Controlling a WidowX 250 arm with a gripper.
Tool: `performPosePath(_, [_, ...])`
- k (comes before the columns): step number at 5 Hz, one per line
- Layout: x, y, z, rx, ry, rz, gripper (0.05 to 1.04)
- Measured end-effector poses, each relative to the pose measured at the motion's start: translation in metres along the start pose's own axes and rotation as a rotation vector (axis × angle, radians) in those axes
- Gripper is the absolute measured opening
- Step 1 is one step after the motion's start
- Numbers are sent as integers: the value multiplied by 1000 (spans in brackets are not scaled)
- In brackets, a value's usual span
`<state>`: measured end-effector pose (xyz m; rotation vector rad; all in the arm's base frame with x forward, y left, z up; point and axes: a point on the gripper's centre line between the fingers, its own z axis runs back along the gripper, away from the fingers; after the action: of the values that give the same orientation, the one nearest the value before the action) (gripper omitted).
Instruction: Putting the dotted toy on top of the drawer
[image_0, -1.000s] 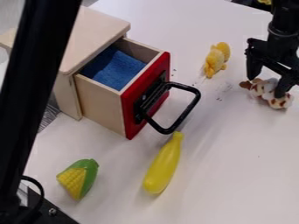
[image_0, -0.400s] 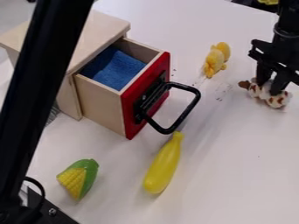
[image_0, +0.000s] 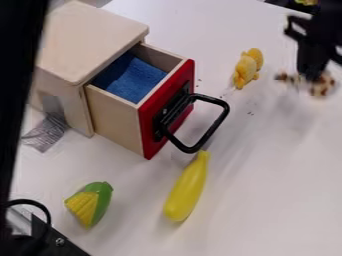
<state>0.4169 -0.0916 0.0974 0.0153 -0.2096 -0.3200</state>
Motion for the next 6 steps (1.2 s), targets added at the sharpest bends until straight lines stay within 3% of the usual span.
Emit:
performPosePath(1, [-14,33,49,31,-61,66,61])
performPosePath(2, [-44,60,83,52,-90,143,60])
performPosePath(3, [-93,98,103,96,-88,260,60])
performPosePath(4, [-143,133,109,115,-72,338,60])
performPosePath(6, [-213,175,102,153,-16,482,60])
